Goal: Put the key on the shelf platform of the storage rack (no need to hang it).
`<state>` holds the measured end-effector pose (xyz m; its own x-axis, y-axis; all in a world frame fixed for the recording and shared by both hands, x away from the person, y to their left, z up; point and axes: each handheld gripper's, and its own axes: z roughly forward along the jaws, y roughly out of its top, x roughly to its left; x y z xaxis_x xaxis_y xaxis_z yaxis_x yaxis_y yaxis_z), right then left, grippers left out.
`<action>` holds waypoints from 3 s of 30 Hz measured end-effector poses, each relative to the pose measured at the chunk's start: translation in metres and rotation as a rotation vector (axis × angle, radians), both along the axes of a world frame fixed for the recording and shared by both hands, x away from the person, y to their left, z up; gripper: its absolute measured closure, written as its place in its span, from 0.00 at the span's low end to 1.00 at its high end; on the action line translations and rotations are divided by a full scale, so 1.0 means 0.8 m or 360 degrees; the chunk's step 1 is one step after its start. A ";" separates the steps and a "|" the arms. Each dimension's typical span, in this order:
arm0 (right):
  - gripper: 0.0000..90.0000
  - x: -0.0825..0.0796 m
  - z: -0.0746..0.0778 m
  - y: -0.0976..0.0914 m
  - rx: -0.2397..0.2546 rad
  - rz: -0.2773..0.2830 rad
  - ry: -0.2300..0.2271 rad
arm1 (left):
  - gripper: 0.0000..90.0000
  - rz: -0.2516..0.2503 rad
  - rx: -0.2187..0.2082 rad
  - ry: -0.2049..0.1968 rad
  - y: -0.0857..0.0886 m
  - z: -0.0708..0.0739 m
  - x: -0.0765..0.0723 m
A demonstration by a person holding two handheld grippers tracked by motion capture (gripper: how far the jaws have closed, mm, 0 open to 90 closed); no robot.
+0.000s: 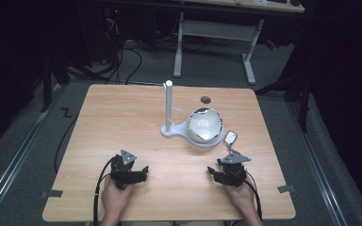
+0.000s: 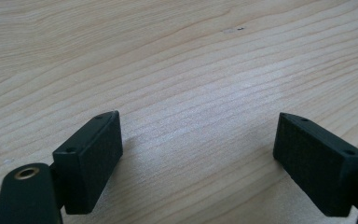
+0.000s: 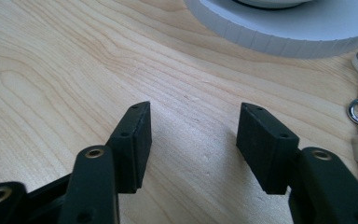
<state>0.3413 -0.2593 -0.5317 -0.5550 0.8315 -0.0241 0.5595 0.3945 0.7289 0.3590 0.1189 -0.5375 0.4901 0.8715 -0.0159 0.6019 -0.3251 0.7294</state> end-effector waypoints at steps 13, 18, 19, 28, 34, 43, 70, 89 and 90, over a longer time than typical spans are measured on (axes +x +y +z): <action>0.46 0.000 0.000 0.000 0.0002 -0.0037 0.0007 | 0.18 0.0000 0.0000 0.0000 0.000 0.000 0.000; 0.46 0.000 0.000 0.001 0.0000 -0.0039 0.0005 | 0.18 0.0000 -0.0001 0.0000 0.000 0.000 0.000; 0.46 0.000 0.000 0.001 0.0000 -0.0040 0.0006 | 0.18 -0.0001 -0.0001 0.0000 0.000 0.000 0.000; 0.45 -0.001 0.000 0.002 0.0000 -0.0045 0.0005 | 0.18 -0.0001 -0.0001 0.0001 0.000 0.000 0.000; 0.47 0.000 0.000 0.000 0.0011 -0.0055 0.0007 | 0.18 -0.0001 -0.0001 0.0001 0.000 0.000 0.000; 0.48 -0.002 0.002 0.000 0.0031 -0.0078 0.0025 | 0.18 -0.0002 -0.0002 0.0001 0.000 0.000 0.000; 0.53 -0.007 0.026 -0.063 0.0183 -0.0347 -0.0011 | 0.18 -0.0002 -0.0002 0.0001 0.000 0.000 0.000; 0.68 0.018 0.008 -0.088 0.0157 -0.0443 0.0067 | 0.18 -0.0002 -0.0002 0.0001 0.000 0.000 0.000; 0.68 0.020 0.007 -0.087 0.0159 -0.0449 0.0072 | 0.18 -0.0002 -0.0002 0.0001 0.000 0.000 0.000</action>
